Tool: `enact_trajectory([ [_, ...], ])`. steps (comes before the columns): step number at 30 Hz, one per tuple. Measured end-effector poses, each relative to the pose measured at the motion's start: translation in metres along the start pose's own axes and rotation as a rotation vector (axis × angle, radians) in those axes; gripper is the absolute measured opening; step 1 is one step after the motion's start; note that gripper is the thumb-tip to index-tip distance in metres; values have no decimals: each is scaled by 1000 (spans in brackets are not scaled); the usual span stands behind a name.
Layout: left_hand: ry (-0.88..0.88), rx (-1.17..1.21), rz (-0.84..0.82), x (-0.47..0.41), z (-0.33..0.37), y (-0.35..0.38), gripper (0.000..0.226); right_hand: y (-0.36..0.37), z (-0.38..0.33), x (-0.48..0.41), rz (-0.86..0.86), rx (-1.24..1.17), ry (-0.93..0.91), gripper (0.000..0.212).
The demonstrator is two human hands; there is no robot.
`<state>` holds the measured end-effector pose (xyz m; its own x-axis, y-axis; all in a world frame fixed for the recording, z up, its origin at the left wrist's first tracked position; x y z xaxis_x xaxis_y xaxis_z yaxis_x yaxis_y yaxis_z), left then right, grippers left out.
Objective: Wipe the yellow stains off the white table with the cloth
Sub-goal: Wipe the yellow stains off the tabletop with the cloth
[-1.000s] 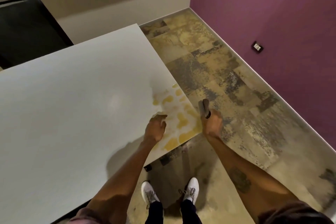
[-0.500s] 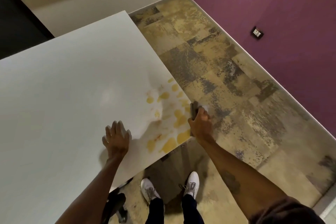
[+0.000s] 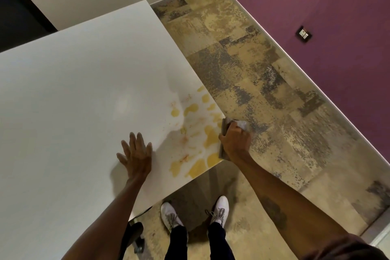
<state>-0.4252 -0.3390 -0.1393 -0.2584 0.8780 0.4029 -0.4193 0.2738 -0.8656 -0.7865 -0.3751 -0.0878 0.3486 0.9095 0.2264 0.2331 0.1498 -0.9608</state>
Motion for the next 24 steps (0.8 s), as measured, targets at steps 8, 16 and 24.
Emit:
enact_trajectory([
  [8, 37, -14, 16, -15, 5, 1, 63, 7, 10, 6, 117, -64, -131, 36],
  [16, 42, -110, 47, -23, 0, 20, 74, 40, 15, 14, 134, -327, -146, 59],
  [24, 72, -111, 162, -25, 2, 22, 90, 54, 22, 11, 13, -426, -21, 88],
])
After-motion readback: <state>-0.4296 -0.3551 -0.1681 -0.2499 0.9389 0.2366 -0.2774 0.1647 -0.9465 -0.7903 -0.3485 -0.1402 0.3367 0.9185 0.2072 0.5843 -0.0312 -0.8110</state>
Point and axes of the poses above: each hand's wrist, its own x-axis away from the middle knuckle, its own y-axis out of the palm, z = x × y, the point moved 8 cm from there along -x, towards the middle knuckle, and after that the axes turned 2 degrees about -x, right-handed, at the moved point
